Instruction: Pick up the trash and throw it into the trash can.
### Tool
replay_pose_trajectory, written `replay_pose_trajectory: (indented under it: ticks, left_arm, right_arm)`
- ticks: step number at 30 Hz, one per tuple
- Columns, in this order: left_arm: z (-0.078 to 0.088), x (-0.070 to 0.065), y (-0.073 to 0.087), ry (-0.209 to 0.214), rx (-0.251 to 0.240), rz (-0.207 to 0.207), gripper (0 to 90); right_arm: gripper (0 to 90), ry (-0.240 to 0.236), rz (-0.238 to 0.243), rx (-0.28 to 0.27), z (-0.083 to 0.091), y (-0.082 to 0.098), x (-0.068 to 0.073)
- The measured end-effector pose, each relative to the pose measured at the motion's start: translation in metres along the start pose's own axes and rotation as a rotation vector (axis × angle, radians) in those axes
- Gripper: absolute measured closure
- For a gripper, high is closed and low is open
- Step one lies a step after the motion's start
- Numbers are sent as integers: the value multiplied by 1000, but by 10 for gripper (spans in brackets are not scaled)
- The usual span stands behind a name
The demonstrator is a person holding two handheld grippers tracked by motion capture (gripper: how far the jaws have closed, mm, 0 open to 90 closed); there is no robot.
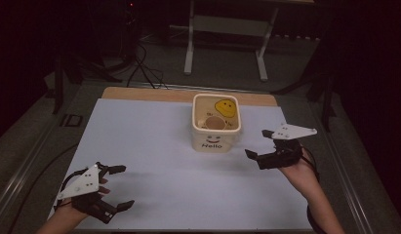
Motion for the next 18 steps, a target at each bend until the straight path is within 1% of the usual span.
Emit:
replay_pose_trajectory:
  ticks: [1,3,4,5,6,7,8,10,12,13,14,16,17,18]
  left_arm:
    - [0,0,0,0,0,2,18]
    - [0,0,0,0,1,3,18]
    - [0,0,0,-1,1,3,18]
    - [0,0,0,-1,1,3,18]
    - [0,0,0,-1,-2,3,18]
    - [0,0,0,-1,-2,0,18]
    - [0,0,-1,0,-2,0,18]
    - [0,0,0,1,0,-2,18]
    - [0,0,0,2,3,-1,18]
    - [0,0,0,0,4,-2,18]
    - [1,0,0,-1,3,-2,18]
    - [1,0,-1,-1,0,-1,18]
    - [1,0,-1,-1,0,-1,18]
    - [1,0,0,-1,1,-2,18]
  right_arm:
    - [99,-5,-7,0,1,4,0]
    - [99,5,-7,-6,3,12,1]
    - [99,-2,-18,-7,4,16,2]
    - [99,-2,-18,-7,4,16,2]
    - [99,-6,-25,-11,5,20,2]
    - [99,4,-40,-24,6,27,3]
    - [100,-1,-48,-31,6,30,4]
    - [99,3,-45,-25,6,38,6]
    - [100,-2,-52,-24,6,45,8]
    - [100,1,-65,-30,5,48,9]
    - [99,7,-67,-34,5,51,10]
    - [100,-1,-74,-42,5,56,11]
    - [100,-1,-74,-42,5,56,11]
    - [100,-15,-89,-57,5,63,13]
Point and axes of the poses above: each handheld gripper's, and its own axes: z roughly backward along the jaws, y roughly out of its underside, x roughly to its left, the point moved 7 cm from there along -z, roughly forward along the jaws, and after that the axes turned 15 degrees about -z, right-handed, at the moved point
